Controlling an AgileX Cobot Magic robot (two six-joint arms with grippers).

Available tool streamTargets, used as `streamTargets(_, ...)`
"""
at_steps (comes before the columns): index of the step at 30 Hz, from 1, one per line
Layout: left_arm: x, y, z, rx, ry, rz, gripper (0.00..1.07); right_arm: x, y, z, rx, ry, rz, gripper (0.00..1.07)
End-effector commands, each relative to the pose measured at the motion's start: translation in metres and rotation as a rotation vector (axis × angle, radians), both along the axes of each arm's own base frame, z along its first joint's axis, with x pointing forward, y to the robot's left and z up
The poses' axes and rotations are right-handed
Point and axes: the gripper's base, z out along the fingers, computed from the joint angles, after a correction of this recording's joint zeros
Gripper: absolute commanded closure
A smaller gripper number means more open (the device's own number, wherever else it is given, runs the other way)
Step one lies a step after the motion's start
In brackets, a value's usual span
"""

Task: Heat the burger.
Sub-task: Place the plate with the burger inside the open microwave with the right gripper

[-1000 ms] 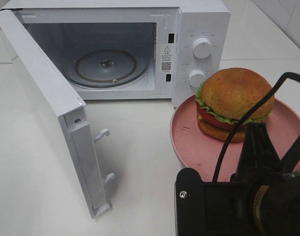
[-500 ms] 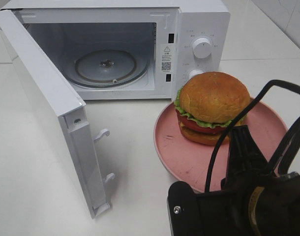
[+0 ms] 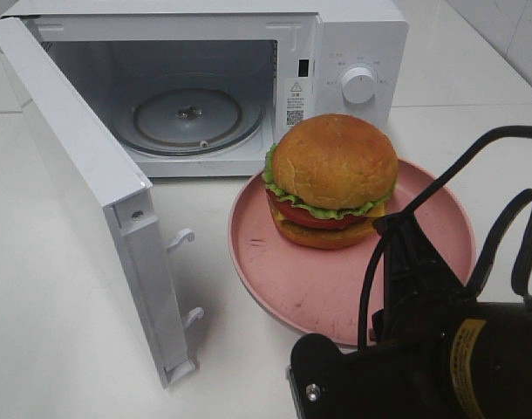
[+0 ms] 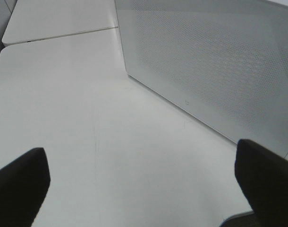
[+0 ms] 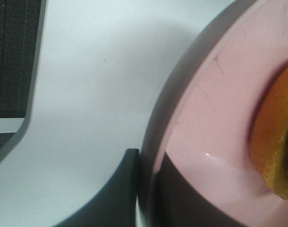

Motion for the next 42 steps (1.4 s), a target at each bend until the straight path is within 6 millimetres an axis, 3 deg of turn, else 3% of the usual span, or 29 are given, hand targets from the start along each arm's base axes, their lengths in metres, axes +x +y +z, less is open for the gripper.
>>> streamTargets(1,-0.002,0.0,-0.001,-0.005,-0.013,-0.005,0.06,0.012,-0.005,0.006,-0.034,-0.048,0.043,1.07)
streamTargets(15,-0.002,0.0,-0.001,-0.005,-0.013,-0.005,0.06,0.048,-0.019,0.009,-0.028,-0.005,0.182,1.07)
streamTargets(42,-0.002,0.0,-0.001,-0.005,-0.013,-0.005,0.06,0.079,-0.037,0.006,0.032,0.078,0.371,1.07)
